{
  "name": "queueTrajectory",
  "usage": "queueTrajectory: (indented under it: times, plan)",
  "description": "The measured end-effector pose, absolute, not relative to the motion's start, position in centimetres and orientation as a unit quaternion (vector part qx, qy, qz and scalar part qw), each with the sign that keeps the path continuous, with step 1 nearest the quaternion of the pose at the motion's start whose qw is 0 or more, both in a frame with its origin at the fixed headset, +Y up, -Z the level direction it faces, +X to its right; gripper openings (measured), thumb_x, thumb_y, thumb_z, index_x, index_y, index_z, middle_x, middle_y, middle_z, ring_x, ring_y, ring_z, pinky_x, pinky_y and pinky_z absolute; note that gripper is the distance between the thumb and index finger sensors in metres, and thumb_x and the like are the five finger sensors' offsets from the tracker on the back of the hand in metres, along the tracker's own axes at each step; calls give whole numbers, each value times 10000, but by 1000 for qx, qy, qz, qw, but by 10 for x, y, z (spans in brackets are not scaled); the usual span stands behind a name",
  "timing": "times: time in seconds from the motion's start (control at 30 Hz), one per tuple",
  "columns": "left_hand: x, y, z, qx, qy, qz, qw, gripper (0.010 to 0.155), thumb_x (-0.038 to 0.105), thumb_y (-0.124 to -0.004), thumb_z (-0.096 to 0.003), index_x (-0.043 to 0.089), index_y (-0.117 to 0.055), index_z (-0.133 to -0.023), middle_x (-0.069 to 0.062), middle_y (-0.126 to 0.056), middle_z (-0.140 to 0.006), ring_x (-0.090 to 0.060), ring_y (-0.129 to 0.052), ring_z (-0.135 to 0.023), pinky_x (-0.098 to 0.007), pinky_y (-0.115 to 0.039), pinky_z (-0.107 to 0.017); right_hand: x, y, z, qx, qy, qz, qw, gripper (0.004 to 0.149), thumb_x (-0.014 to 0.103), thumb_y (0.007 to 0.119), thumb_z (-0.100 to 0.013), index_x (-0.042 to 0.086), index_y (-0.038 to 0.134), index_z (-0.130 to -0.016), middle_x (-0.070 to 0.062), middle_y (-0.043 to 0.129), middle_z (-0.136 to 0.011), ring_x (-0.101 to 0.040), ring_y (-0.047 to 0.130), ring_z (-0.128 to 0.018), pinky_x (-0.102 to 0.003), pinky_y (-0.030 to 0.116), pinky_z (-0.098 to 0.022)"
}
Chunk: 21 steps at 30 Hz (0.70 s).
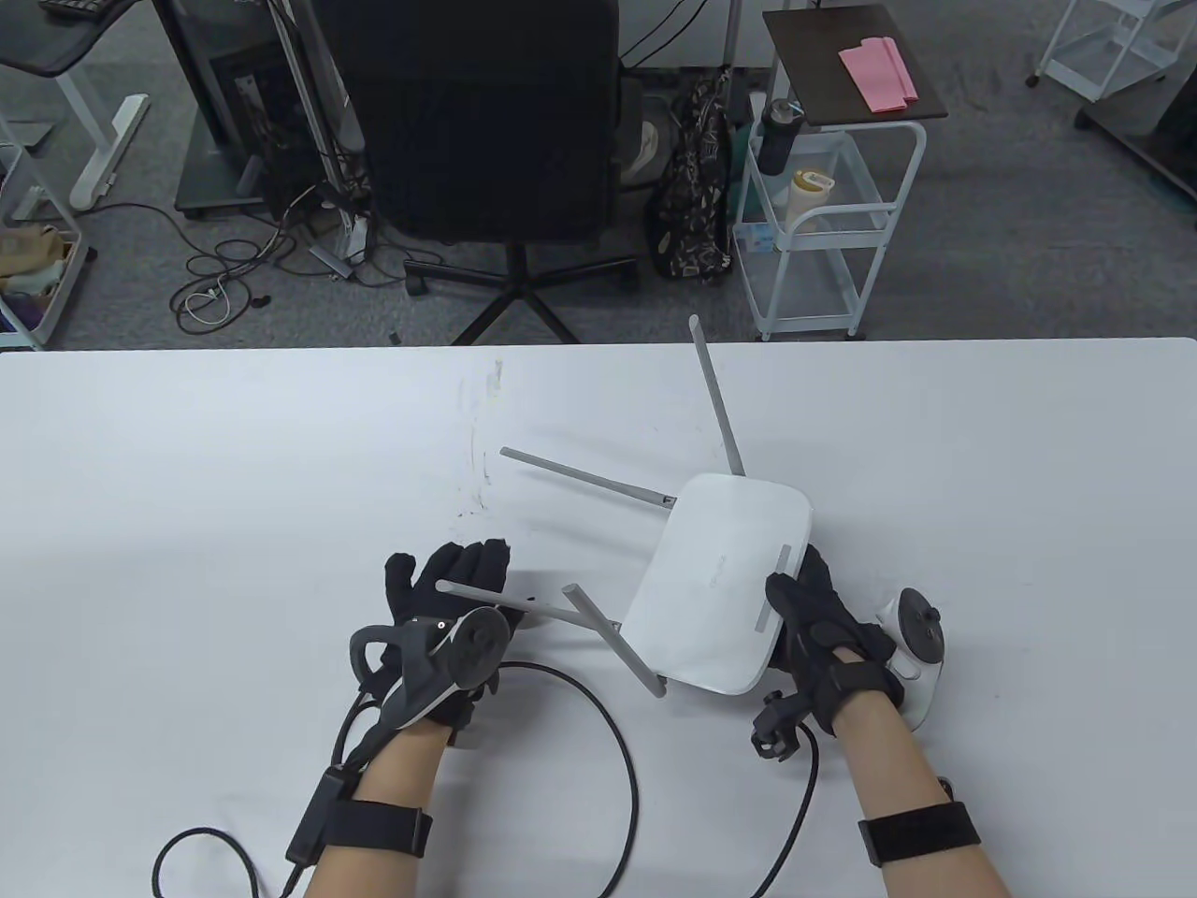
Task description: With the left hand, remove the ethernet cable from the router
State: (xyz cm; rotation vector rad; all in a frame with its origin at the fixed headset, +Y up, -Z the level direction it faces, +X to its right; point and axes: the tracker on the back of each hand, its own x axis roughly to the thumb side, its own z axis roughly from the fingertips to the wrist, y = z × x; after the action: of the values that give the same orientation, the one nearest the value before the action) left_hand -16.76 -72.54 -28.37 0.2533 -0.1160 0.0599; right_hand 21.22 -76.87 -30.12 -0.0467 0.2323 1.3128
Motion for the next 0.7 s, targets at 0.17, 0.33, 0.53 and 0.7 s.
queueTrajectory:
  times: [0.17,0.33,0.53,0.7]
  plan:
    - [-168,-726,-284,124,-59,32,990,673,565,-812,-441,327,-660,-1052,36,-829,-1041,-258,-825,-1005,-673,-387,-760,212,-770,-301,-25,117,620,776,728,268,594,-621,-6,65,-1040,-349,427,-1006,-461,943,-643,-486,890,-392]
    - [-168,-727,-284,115,-57,32,991,672,569,-807,-443,330,-658,-1053,34,-824,-1048,-264,-817,-1011,-676,-379,-759,212,-771,-301,-27,122,621,774,727,263,590,-620,-11,62,-1037,-357,417,-1004,-471,935,-648,-496,883,-396]
    - [-170,-727,-284,113,-55,34,991,673,569,-807,-444,327,-661,-1054,32,-825,-1047,-262,-818,-1011,-677,-378,-758,211,-772,-301,-31,130,626,768,726,263,588,-619,-18,63,-1035,-362,417,-1001,-474,932,-650,-496,882,-397]
    - [-169,-728,-284,106,-57,36,992,675,572,-804,-444,324,-662,-1056,28,-825,-1049,-269,-815,-1013,-678,-376,-759,211,-774,-301,-36,136,627,767,726,260,587,-618,-20,62,-1034,-366,413,-1001,-482,925,-655,-504,877,-401]
